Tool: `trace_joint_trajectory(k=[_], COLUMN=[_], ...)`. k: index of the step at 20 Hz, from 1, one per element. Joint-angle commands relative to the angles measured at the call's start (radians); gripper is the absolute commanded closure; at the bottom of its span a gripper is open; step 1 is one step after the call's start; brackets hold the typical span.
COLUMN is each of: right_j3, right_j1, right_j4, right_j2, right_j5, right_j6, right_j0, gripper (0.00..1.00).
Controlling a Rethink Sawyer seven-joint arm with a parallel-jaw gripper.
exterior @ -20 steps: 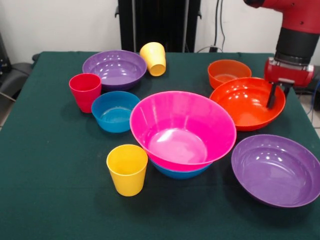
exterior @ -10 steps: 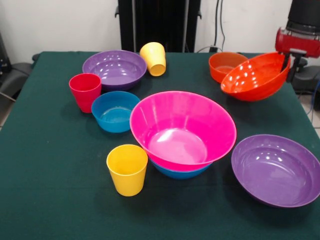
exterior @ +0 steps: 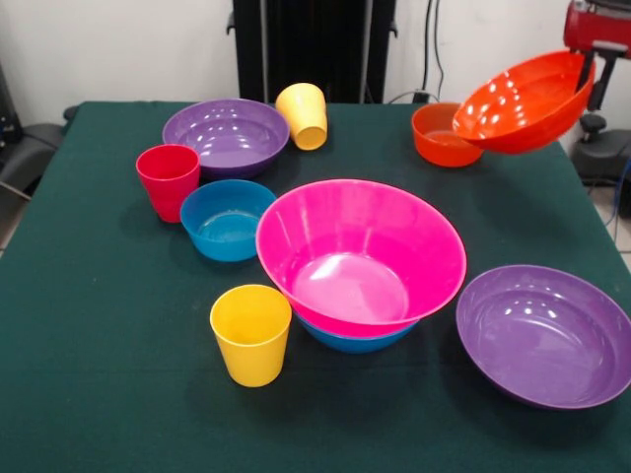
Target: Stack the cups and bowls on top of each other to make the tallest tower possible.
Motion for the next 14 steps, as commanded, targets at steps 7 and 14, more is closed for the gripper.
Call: trace_joint_trajectory(k=[7, 14], right_j3=[-0.114, -0.186], right_j1=[-0.132, -0.117], right_j4=[-0.056, -0.114], right_j2=[0.045, 0.053], right_j5=[0.411, 0.429], right_j6=[0.028, -0.055], right_j0=[-0.064, -0.128], gripper=[1.00, 1.00])
